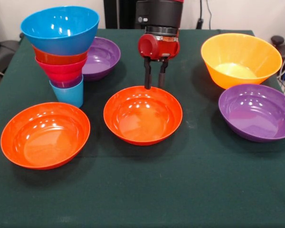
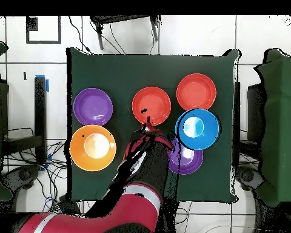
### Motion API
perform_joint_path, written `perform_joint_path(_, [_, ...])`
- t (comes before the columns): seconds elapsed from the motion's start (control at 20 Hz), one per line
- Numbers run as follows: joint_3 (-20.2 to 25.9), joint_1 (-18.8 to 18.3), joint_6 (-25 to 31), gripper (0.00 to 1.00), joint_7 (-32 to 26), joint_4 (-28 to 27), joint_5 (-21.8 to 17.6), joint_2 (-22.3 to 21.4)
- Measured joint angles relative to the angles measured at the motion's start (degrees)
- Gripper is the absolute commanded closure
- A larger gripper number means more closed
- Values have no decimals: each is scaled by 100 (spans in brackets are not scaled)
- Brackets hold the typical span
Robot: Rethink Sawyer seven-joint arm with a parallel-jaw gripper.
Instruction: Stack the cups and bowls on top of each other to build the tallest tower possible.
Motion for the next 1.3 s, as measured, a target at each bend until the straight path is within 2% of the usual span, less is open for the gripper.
perform_joint_path(0.4, [-81, -2, -295, 0, 0, -158, 99, 265])
perform_joint_path(0.95, [-469, 159, -564, 0, 0, -411, 569, 831])
perform_joint_path(1.3, [-534, 202, -564, 0, 0, -423, 574, 963])
